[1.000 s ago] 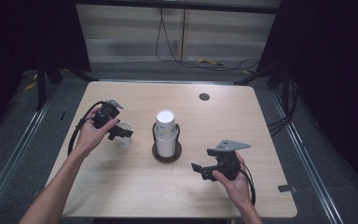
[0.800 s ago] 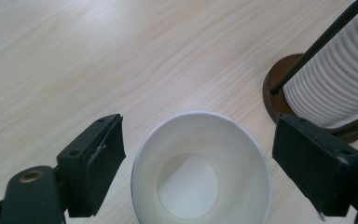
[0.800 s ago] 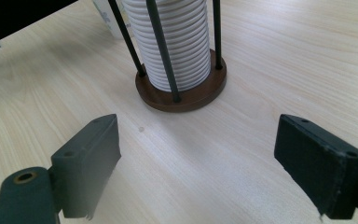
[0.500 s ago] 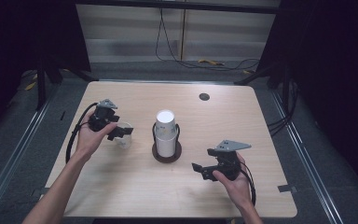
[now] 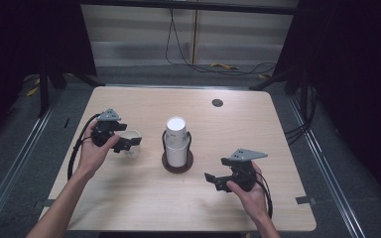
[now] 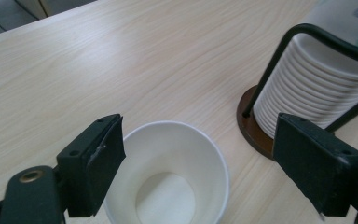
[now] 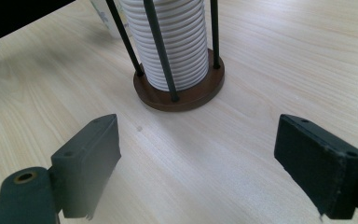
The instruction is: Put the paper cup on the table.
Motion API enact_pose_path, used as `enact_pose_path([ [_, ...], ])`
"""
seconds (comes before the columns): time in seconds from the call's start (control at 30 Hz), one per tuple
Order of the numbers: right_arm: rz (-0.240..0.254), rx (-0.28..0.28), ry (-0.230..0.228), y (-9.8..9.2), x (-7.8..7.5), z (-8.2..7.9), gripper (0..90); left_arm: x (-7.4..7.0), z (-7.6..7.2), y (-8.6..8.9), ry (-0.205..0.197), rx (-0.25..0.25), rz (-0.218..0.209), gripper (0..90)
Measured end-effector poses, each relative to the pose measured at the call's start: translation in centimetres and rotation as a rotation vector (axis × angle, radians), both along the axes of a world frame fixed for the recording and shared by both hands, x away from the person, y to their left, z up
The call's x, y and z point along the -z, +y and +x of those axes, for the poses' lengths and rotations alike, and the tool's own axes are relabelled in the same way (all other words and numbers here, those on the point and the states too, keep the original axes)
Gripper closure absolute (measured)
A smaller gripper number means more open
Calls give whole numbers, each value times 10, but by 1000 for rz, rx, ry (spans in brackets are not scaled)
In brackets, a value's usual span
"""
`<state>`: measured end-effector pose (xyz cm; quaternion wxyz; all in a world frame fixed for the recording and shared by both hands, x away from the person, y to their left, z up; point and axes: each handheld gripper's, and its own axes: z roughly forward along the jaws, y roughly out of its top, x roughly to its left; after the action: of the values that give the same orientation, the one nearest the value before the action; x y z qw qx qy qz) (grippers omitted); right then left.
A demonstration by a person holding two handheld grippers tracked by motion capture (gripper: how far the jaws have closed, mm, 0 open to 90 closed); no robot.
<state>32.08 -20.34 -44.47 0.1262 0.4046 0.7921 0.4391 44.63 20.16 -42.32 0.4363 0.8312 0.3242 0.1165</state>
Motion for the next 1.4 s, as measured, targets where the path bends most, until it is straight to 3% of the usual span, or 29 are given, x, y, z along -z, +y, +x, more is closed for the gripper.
enact_pose_path([
  [0.23, -1, 3, -1, 0, 0, 0, 141, -2, -11, -1, -17, 13, -35, 168],
  [0.3, -4, 2, 0, 0, 0, 0, 141, -3, -17, -2, -12, 9, -73, 167],
  [0.4, -5, 0, -2, 1, 1, 1, 141, -3, -22, -1, -23, 5, -57, 166],
  [0.53, -5, 2, -2, 0, 0, 0, 141, -3, -30, -1, -27, 13, -92, 165],
  [0.67, -5, 7, -6, 0, 0, 1, 141, -3, -36, -1, -46, 14, -82, 166],
  [0.9, -11, 11, -9, 0, 0, 0, 141, -2, -52, -4, -54, 39, -101, 166],
  [1.03, -12, 24, -19, 0, 0, -1, 141, 3, -59, -5, -38, 44, -123, 165],
  [1.13, -15, 26, -21, 0, 0, -1, 141, 6, -64, -5, -35, 41, -119, 165],
  [1.17, -15, 27, -22, 0, 0, -1, 141, 10, -67, -6, -43, 52, -97, 166],
  [1.23, -17, 26, -19, 1, 1, -1, 141, 13, -72, -7, -45, 46, -115, 169],
  [1.4, -17, 24, -18, 1, 2, -1, 141, 20, -79, -8, -32, 68, -103, 171],
])
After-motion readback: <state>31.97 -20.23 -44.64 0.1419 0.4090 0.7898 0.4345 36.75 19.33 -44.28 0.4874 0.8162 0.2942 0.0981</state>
